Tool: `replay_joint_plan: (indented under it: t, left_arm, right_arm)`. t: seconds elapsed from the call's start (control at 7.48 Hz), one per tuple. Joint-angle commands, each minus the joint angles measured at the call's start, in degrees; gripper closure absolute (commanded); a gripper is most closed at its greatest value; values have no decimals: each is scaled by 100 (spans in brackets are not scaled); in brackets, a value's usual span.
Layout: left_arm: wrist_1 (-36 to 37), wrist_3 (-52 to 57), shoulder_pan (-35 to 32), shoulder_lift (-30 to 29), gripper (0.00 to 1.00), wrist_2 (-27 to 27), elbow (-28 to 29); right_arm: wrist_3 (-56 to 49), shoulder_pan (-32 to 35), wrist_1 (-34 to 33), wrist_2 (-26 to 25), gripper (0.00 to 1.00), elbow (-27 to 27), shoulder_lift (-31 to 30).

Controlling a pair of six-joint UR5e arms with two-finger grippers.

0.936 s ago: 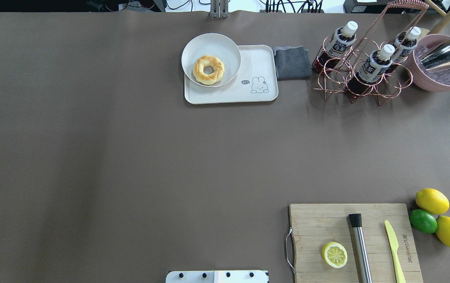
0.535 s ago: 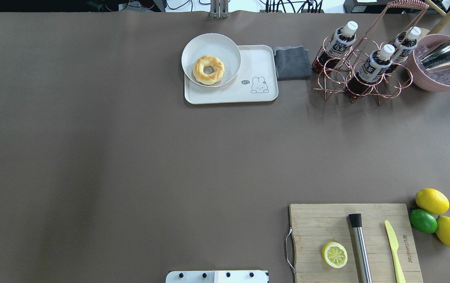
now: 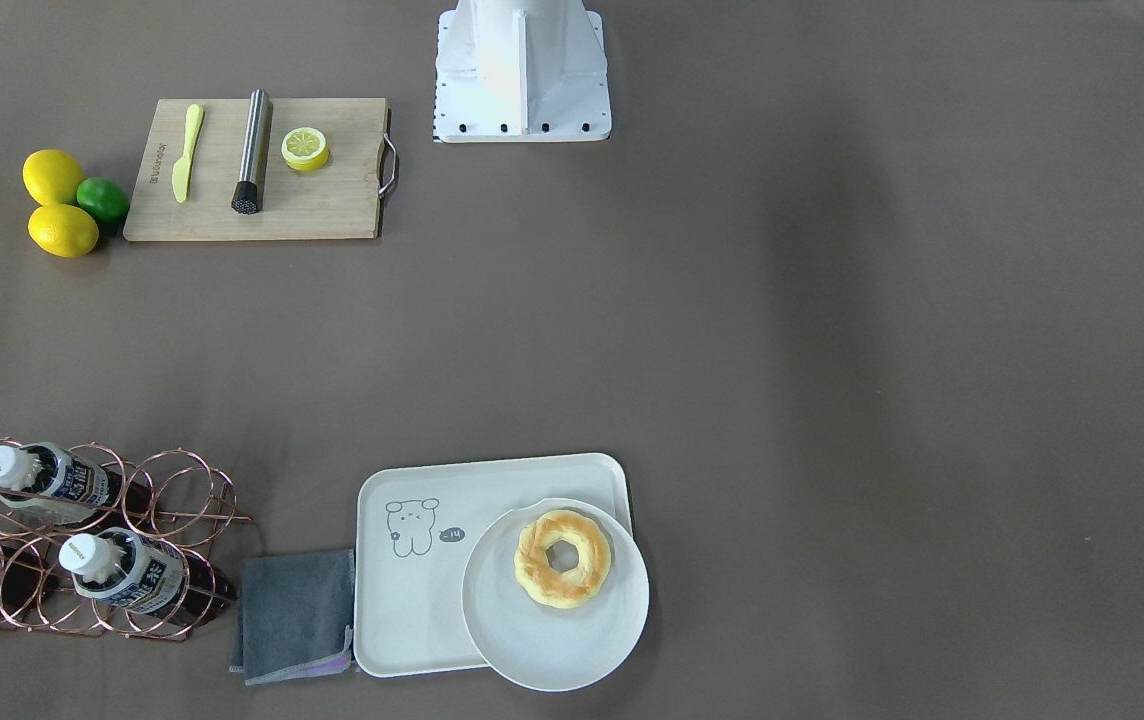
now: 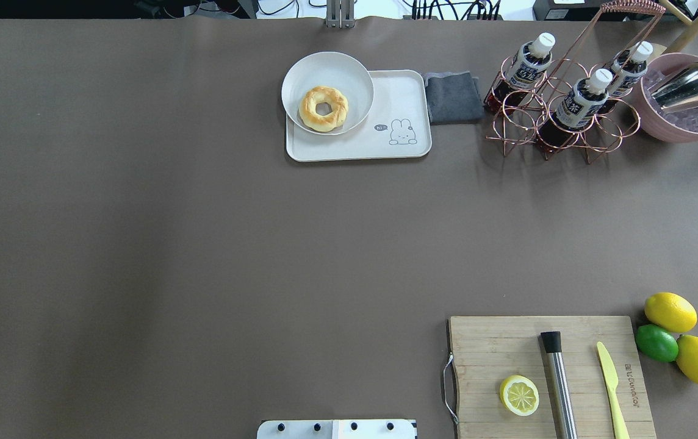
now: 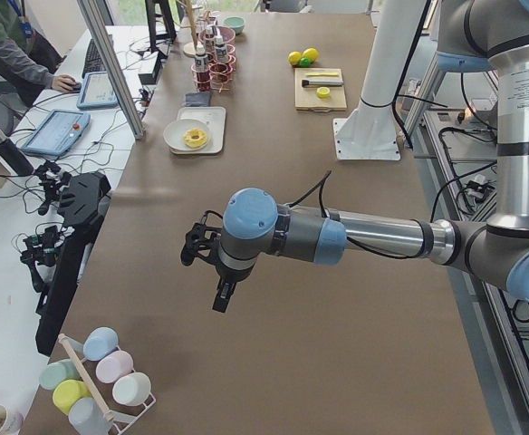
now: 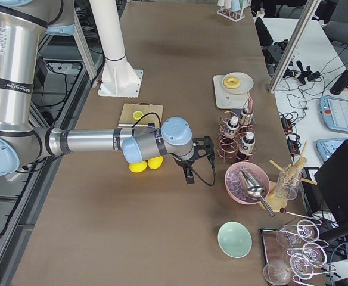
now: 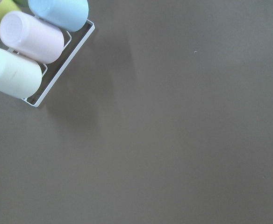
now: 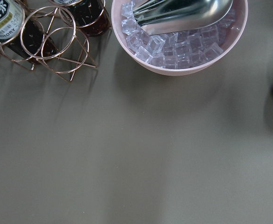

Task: Place tea on tray

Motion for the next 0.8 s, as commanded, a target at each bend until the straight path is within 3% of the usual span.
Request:
replay_joint_plan:
  t: [0.0,0.13,0.4,0.67]
  left_arm:
    - [-158,-5,148,-215,1,0,56]
    - [-167,47,149,-215,1,0,47]
    - [-333,39,175,-215,1,0,47]
    - [-334,22,193,-215,1,0,30]
  right_arm:
    - [193,-158,14,11,0,24,207]
    - [725,-456,14,-93,0,33,556]
    - [1308,-1350,-39,-873,0,-71,1277]
    - [2641,-2028,-57,-1488,0,-169,2033]
